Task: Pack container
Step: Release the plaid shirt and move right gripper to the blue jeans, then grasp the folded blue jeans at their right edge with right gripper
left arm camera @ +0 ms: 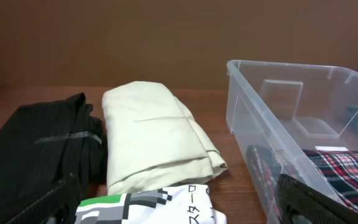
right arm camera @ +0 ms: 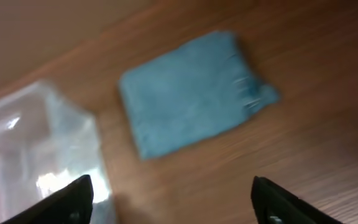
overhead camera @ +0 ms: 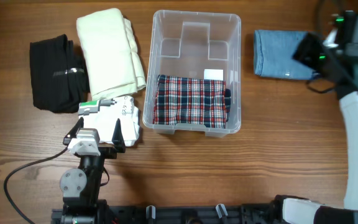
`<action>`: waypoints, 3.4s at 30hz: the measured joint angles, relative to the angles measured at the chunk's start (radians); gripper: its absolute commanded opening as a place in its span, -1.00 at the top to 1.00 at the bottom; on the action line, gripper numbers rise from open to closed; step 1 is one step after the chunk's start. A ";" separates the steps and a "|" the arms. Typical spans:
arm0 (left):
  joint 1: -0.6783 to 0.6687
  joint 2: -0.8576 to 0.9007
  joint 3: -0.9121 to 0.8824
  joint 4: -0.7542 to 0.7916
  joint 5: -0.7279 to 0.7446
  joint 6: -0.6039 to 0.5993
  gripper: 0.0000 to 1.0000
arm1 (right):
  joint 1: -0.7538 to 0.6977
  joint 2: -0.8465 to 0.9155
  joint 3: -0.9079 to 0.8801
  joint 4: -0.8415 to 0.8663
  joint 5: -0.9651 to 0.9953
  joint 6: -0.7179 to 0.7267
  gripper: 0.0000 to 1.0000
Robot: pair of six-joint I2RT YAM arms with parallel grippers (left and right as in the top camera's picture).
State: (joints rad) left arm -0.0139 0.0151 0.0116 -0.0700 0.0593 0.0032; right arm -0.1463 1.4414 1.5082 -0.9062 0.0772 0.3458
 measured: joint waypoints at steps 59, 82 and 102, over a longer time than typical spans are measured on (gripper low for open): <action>0.000 0.001 0.000 0.000 0.000 0.000 -1.00 | -0.199 0.337 0.013 0.097 -0.159 -0.053 -1.00; 0.000 0.001 0.000 0.000 0.000 0.000 -1.00 | -0.280 0.589 -0.019 0.080 -0.227 0.023 -0.99; 0.000 0.001 0.000 0.000 0.000 0.000 -0.99 | -0.288 0.661 -0.019 0.111 -0.318 0.035 -0.53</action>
State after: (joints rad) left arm -0.0139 0.0158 0.0116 -0.0700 0.0593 0.0032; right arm -0.4339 2.1021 1.4891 -0.7948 -0.2405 0.3809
